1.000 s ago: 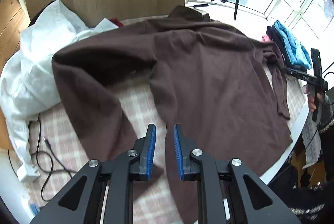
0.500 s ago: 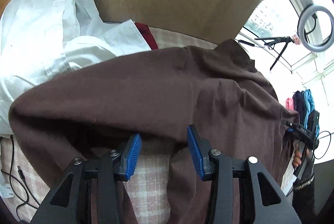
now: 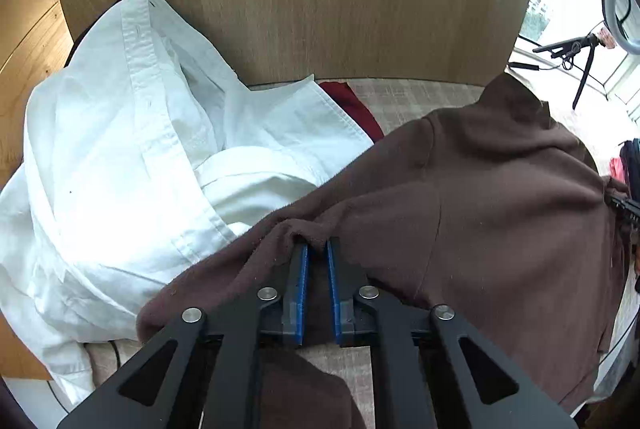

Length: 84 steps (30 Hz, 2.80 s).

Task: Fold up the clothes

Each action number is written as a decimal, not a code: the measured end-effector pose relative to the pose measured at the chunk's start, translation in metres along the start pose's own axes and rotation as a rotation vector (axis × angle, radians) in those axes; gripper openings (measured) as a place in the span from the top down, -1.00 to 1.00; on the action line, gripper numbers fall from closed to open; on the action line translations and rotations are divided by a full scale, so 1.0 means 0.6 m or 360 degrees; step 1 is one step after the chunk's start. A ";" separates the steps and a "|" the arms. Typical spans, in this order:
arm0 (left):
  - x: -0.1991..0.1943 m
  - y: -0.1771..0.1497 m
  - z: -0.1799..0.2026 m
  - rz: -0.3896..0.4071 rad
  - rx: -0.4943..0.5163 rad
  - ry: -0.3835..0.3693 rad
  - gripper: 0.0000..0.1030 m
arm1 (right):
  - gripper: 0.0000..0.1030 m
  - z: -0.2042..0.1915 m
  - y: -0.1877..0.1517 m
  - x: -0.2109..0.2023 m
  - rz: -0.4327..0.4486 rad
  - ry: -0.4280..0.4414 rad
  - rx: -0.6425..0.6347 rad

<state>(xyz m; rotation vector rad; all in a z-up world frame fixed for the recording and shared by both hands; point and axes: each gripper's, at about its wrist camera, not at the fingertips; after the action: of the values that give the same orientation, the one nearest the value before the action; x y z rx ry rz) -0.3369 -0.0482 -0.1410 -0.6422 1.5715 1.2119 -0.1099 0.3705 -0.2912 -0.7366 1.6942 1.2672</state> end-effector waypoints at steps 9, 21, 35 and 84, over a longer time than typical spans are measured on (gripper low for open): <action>-0.170 -0.162 0.039 0.0062 0.0207 -0.0091 0.19 | 0.16 -0.023 -0.105 -0.152 0.0052 0.0107 -0.0237; -0.048 -0.291 0.094 -0.0226 0.0167 -0.0228 0.22 | 0.26 -0.078 -0.263 -0.091 -0.0152 0.0313 -0.0125; -0.172 -0.453 0.101 -0.0249 0.0321 -0.0493 0.10 | 0.28 -0.067 -0.429 -0.248 -0.0161 0.0104 0.0088; -0.158 -0.498 0.147 -0.0332 0.0313 -0.0427 0.51 | 0.87 -0.090 -0.499 -0.240 -0.0173 0.0206 0.0151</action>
<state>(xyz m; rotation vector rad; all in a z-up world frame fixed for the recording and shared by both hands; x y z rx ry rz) -0.0146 -0.0881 -0.1678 -0.4804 1.3420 0.9324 0.1919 0.2217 -0.2874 -0.8571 1.7798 1.0767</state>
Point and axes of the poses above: each gripper's, at about its wrist camera, not at the fingertips, and x roughly the way its jaws point, z to its right, y to its top, and after that the axes turned 2 degrees about x, right-handed
